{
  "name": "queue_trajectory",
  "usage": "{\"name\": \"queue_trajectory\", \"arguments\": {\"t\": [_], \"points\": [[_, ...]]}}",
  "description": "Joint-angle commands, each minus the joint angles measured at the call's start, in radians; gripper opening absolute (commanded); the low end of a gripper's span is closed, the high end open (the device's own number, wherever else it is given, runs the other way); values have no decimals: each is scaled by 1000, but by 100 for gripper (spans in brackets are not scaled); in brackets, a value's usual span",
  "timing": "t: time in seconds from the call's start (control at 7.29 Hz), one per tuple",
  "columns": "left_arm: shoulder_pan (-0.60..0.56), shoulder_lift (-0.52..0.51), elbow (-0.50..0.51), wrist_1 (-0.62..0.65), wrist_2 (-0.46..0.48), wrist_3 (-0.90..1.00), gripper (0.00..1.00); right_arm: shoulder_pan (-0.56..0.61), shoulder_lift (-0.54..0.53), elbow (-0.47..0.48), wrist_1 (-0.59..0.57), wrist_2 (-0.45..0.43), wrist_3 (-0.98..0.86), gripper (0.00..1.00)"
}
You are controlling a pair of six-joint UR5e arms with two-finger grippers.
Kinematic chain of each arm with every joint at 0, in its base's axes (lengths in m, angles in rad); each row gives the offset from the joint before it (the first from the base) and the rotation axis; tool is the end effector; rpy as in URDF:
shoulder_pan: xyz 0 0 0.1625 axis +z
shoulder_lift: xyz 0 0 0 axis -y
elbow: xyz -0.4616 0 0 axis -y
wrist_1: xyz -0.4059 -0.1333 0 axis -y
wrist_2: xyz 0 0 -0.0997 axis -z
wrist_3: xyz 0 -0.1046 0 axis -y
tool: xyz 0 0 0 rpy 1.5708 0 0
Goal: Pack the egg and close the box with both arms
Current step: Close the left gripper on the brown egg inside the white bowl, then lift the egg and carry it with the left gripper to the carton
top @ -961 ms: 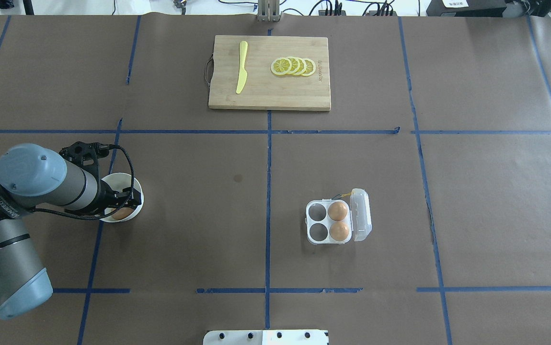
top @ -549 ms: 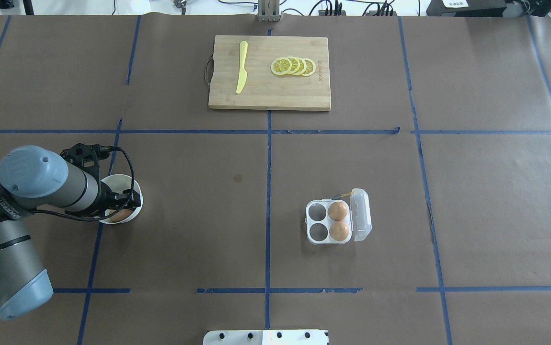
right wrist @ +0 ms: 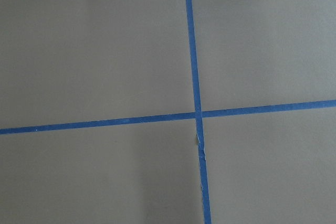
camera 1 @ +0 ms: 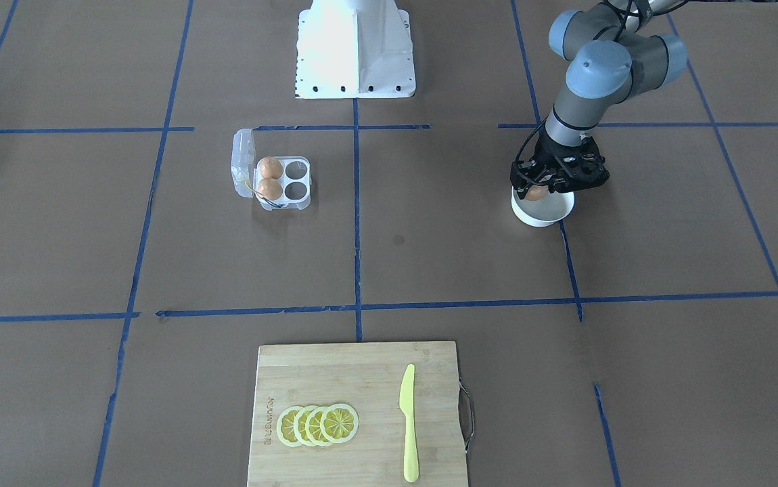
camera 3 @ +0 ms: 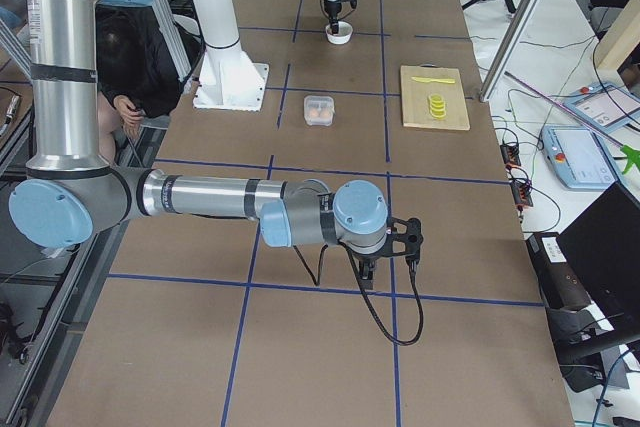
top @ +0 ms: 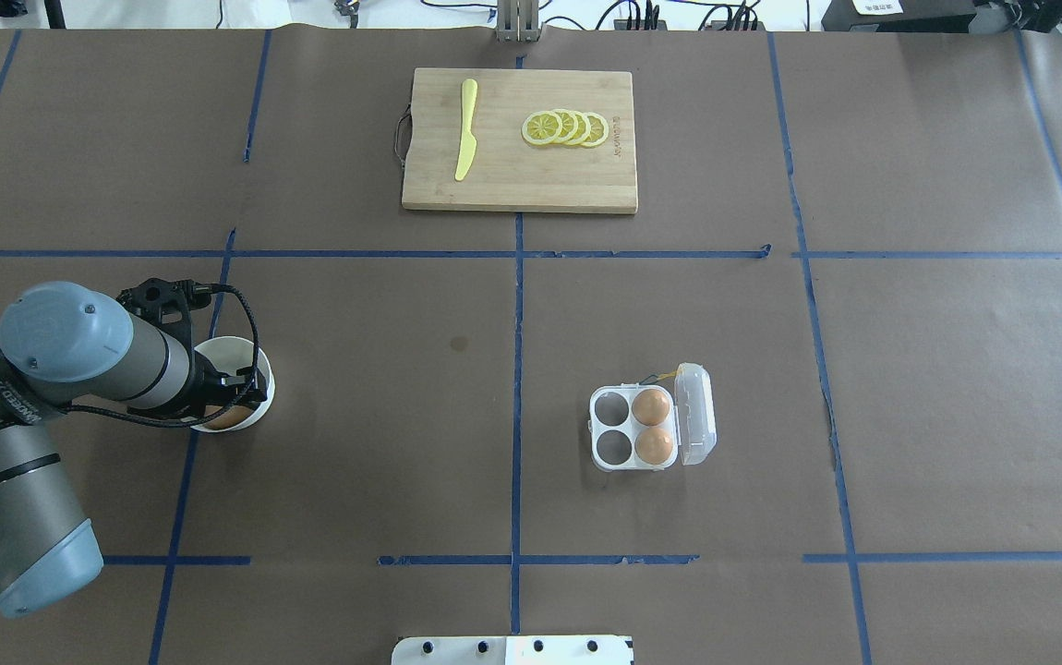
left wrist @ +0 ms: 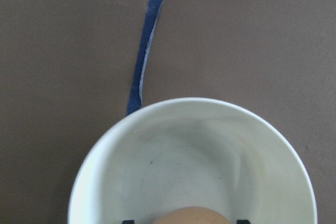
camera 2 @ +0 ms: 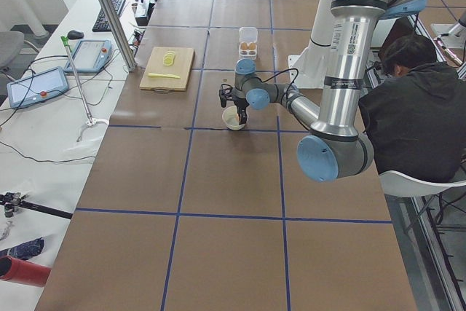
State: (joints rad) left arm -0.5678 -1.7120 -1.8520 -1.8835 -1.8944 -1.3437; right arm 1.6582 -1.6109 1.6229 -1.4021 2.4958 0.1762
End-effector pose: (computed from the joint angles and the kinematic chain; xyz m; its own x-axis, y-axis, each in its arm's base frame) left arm 0.4315 -0.3939 0.4598 0.6836 -0.1829 -0.7066 0.1808 0.9804 -0.0788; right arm 0.0929 -0.4905 0.6629 0.5875 0.0827 0.8050 -0.1918 0.9806 0.0392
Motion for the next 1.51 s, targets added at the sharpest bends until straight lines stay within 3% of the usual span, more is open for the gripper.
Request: {"name": "queue_trajectory", "arguments": {"t": [0.0, 0.41, 0.82, 1.1, 1.37], "points": [[0, 0, 0, 1, 0, 0, 62, 0, 0, 0, 0, 0, 0, 100], [-3, 0, -9, 9, -2, -2, 22, 0, 0, 0, 0, 0, 0, 100], [-44, -1, -48, 50, -2, -2, 0, 0, 0, 5, 0, 0, 0, 100], [-99, -11, -155, 177, 0, -3, 0, 0, 0, 6, 0, 0, 0, 100], [-112, -84, -194, 192, -9, -17, 0, 0, 0, 6, 0, 0, -1, 100]]}}
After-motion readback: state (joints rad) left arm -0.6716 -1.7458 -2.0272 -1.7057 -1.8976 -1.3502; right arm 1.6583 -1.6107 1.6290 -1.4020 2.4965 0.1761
